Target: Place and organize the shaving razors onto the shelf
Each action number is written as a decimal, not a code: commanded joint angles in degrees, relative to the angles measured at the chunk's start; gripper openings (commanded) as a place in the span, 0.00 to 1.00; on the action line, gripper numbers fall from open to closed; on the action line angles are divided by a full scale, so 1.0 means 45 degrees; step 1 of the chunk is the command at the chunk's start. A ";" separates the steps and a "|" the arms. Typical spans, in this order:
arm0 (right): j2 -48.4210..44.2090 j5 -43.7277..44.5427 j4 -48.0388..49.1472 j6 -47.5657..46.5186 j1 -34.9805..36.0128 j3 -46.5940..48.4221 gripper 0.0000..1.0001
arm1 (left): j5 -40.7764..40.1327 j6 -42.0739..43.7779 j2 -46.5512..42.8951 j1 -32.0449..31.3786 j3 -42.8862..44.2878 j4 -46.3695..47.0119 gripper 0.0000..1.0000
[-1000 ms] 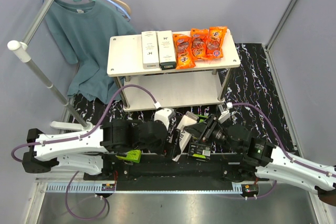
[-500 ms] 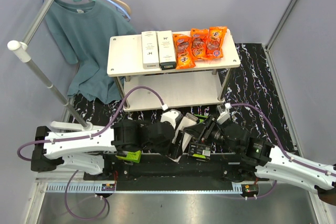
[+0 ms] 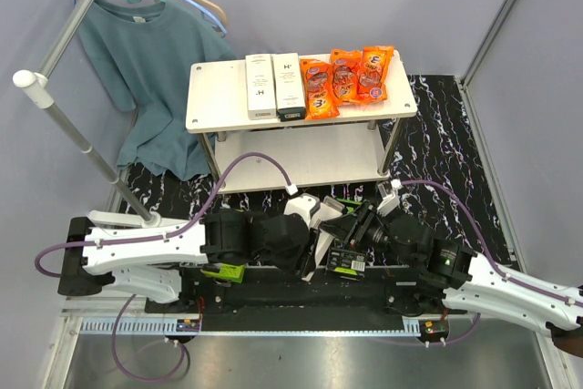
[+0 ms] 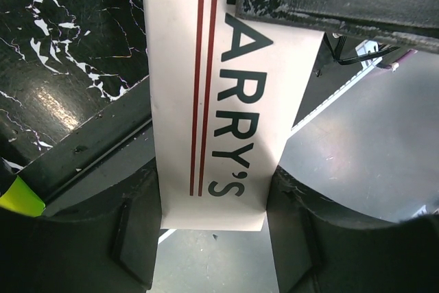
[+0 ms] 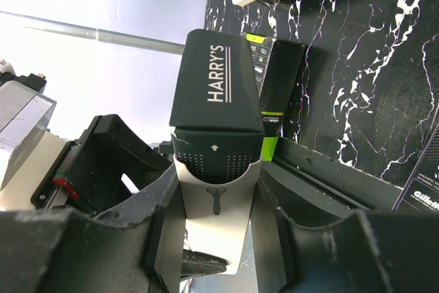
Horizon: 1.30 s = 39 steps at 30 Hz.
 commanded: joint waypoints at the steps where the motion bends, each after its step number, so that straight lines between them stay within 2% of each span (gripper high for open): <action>1: -0.0205 0.0350 0.0214 -0.0068 0.0074 0.0466 0.51 | -0.0044 0.0095 -0.0204 -0.0044 0.0594 0.0206 0.24; 3: -0.0244 0.0369 0.0117 -0.0126 0.0074 0.0524 0.62 | -0.0063 0.0094 -0.0204 -0.0025 0.0633 0.0206 0.22; 4: -0.0283 0.0408 0.0077 -0.0185 0.0054 0.0544 0.78 | -0.0083 0.0094 -0.0224 -0.0044 0.0633 0.0187 0.21; 7: -0.0342 0.0486 -0.0235 -0.0380 0.0074 0.0758 0.98 | -0.0122 0.0094 -0.0263 -0.0025 0.0672 0.0186 0.19; 15: -0.0654 0.0740 -0.0646 -0.0830 0.0054 0.1111 1.00 | -0.0336 0.0055 -0.0419 -0.0044 0.0750 -0.0008 0.15; 19: -0.0888 0.0760 -0.0821 -0.0830 0.0054 0.1111 1.00 | -0.1290 0.0192 -0.0458 -0.0025 0.1257 -0.0788 0.13; 26: -0.1026 0.0721 -0.1037 -0.0830 0.0054 0.1110 1.00 | -0.2426 0.1479 -0.0146 0.0813 0.3756 -0.2703 0.09; 33: -0.0655 0.0545 -0.0920 -0.0810 0.0074 0.1150 1.00 | -0.2524 0.3159 -0.0380 0.2783 0.6645 -0.3816 0.09; 39: -0.0479 0.0506 -0.0666 -0.0732 0.0054 0.0994 1.00 | -0.2700 0.4643 0.0223 0.4775 1.0179 -0.5144 0.09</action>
